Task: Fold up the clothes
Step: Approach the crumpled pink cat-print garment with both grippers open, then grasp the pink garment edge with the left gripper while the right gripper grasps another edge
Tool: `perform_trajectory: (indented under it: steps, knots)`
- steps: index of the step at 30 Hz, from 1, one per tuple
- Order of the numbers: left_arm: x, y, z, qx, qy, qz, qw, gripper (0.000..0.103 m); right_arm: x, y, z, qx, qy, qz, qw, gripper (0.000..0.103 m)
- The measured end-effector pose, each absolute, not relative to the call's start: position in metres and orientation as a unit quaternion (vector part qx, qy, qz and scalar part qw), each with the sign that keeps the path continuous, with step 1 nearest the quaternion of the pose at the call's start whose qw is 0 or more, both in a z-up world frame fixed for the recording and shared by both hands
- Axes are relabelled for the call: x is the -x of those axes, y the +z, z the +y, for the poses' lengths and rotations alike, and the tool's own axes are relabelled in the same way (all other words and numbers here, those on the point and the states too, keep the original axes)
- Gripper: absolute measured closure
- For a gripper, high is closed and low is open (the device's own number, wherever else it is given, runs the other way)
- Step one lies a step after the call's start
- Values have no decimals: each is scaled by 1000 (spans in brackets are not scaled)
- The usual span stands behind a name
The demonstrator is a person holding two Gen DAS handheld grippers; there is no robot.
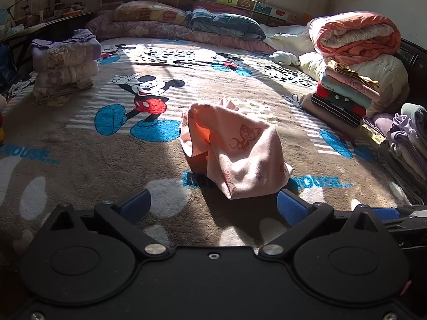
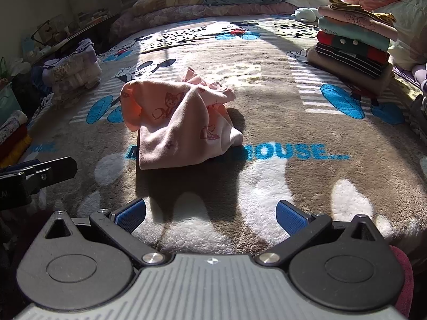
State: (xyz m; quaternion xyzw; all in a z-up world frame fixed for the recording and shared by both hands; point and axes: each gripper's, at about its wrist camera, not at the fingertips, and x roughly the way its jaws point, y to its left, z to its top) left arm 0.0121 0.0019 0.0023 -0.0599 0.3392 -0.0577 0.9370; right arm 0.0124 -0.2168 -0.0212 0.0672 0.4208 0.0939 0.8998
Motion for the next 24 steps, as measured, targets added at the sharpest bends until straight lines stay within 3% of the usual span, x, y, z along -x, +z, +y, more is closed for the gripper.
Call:
perform_trajectory:
  steps: [11, 24]
  knots:
    - [-24, 2, 3, 51, -65, 343, 936, 1, -23, -25, -218, -62, 111, 420, 899, 0]
    - [-77, -4, 16, 49, -82, 341, 935, 2, -74, -30, -254, -105, 174, 359, 911, 0]
